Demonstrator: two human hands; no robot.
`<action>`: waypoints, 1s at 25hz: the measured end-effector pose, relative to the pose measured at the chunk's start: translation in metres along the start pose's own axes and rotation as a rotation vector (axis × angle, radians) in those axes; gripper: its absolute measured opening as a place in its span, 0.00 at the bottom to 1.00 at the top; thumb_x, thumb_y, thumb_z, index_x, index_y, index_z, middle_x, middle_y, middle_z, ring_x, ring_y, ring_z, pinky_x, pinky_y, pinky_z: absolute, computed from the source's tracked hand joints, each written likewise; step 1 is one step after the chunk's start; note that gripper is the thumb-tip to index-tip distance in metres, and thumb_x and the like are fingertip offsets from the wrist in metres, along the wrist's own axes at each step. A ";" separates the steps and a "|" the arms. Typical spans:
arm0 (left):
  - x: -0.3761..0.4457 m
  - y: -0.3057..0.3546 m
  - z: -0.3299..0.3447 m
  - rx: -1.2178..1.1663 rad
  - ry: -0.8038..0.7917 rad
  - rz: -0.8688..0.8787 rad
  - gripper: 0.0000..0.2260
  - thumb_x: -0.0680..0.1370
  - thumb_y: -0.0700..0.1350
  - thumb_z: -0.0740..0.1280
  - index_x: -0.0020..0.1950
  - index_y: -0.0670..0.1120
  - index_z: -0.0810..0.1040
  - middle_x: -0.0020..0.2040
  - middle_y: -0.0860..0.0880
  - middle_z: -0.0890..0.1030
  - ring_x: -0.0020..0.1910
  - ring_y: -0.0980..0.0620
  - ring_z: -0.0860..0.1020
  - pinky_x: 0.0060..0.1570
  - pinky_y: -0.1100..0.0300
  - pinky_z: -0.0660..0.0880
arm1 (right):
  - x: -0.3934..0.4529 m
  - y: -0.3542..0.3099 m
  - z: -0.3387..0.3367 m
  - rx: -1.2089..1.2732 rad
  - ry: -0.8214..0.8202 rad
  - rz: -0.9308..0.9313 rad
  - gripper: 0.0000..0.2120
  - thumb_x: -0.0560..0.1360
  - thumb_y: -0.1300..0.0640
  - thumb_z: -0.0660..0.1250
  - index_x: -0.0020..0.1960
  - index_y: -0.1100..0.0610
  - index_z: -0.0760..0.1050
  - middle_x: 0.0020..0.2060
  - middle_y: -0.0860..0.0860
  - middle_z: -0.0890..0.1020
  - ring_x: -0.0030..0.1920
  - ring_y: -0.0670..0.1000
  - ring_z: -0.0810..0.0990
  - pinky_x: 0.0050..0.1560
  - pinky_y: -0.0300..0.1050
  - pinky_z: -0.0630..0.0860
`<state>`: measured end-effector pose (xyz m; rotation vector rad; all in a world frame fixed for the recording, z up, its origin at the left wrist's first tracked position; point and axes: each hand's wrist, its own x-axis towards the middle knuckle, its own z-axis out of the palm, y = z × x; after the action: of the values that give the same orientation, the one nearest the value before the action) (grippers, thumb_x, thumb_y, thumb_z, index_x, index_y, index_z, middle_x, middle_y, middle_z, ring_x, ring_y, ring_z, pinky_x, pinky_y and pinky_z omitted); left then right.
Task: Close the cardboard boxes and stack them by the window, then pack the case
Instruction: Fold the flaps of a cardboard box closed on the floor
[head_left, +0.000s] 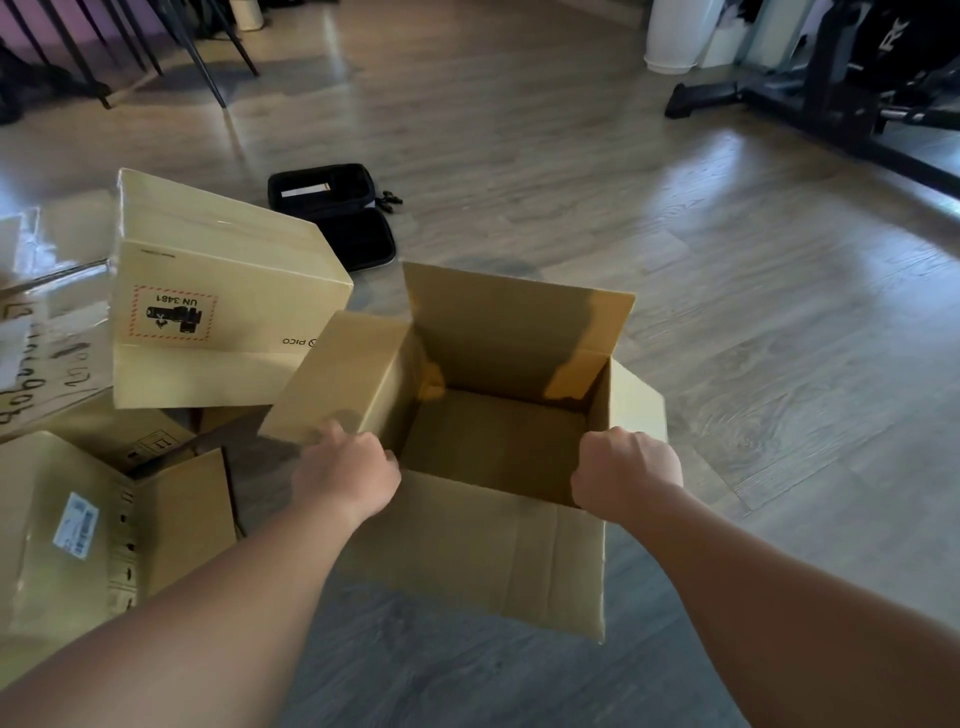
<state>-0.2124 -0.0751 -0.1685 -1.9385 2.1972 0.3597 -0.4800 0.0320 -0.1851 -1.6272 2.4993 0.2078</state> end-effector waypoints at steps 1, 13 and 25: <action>-0.006 -0.008 0.003 0.024 0.057 0.013 0.13 0.80 0.55 0.63 0.51 0.47 0.82 0.63 0.43 0.72 0.52 0.44 0.75 0.48 0.52 0.76 | 0.001 -0.004 -0.002 0.002 0.015 0.005 0.07 0.74 0.53 0.64 0.38 0.49 0.70 0.34 0.48 0.76 0.31 0.48 0.72 0.28 0.40 0.65; -0.009 -0.076 -0.008 0.087 0.058 -0.197 0.40 0.69 0.70 0.68 0.74 0.53 0.57 0.78 0.36 0.50 0.76 0.30 0.55 0.66 0.30 0.63 | 0.074 -0.028 -0.014 0.176 -0.049 0.104 0.50 0.71 0.50 0.69 0.78 0.38 0.37 0.80 0.45 0.45 0.73 0.66 0.61 0.61 0.67 0.71; -0.016 -0.027 -0.036 0.386 0.452 0.129 0.25 0.74 0.48 0.66 0.68 0.37 0.67 0.61 0.36 0.69 0.52 0.42 0.73 0.45 0.54 0.76 | 0.091 -0.019 -0.026 0.259 -0.248 0.337 0.39 0.77 0.47 0.59 0.73 0.25 0.35 0.80 0.51 0.39 0.77 0.69 0.37 0.64 0.84 0.51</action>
<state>-0.1831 -0.0739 -0.1307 -1.7929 2.4253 -0.5028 -0.5002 -0.0619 -0.1790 -1.0132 2.4672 0.1084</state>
